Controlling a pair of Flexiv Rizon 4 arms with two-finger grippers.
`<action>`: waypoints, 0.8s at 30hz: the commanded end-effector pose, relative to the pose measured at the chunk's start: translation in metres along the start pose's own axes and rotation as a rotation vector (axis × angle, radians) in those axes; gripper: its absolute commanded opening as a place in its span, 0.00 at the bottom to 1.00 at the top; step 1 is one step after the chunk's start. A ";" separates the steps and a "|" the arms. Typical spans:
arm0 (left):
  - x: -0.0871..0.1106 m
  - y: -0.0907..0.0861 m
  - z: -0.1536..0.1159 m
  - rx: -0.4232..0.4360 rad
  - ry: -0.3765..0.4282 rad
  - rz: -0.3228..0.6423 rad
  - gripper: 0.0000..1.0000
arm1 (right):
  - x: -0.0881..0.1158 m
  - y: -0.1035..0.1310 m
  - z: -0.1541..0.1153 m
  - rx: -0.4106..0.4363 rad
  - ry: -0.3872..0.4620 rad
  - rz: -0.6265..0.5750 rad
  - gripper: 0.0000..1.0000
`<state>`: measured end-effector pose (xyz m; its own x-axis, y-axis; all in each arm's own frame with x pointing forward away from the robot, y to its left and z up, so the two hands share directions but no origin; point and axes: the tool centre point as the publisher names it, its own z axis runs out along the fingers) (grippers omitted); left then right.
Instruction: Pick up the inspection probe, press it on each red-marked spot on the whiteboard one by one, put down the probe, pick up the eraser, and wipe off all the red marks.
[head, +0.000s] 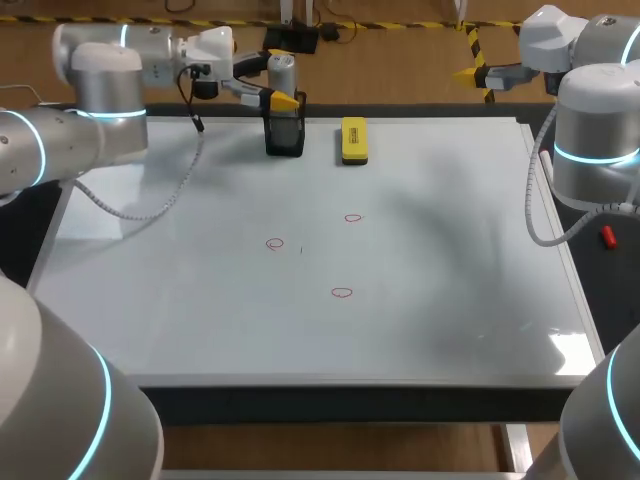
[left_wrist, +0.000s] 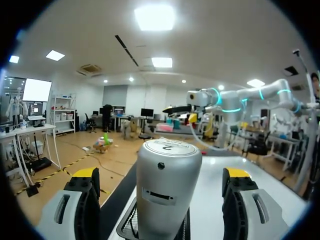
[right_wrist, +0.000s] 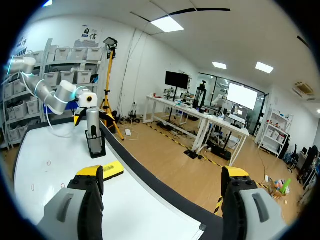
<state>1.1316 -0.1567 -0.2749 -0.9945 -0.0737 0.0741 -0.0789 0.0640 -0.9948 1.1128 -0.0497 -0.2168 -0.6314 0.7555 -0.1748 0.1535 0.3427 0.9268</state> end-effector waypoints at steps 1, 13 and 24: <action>0.003 -0.002 -0.002 -0.008 -0.007 0.002 0.78 | 0.000 0.000 0.000 0.001 0.001 0.000 1.00; 0.007 -0.004 -0.001 -0.030 0.023 0.021 0.00 | 0.000 0.000 0.000 0.001 0.001 0.000 1.00; 0.009 -0.020 -0.006 -0.006 -0.008 0.037 0.00 | 0.000 0.000 0.000 0.001 0.001 0.000 1.00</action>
<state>1.1308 -0.1540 -0.2605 -0.9972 -0.0617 0.0415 -0.0456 0.0674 -0.9967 1.1128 -0.0497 -0.2168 -0.6314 0.7555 -0.1748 0.1535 0.3427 0.9268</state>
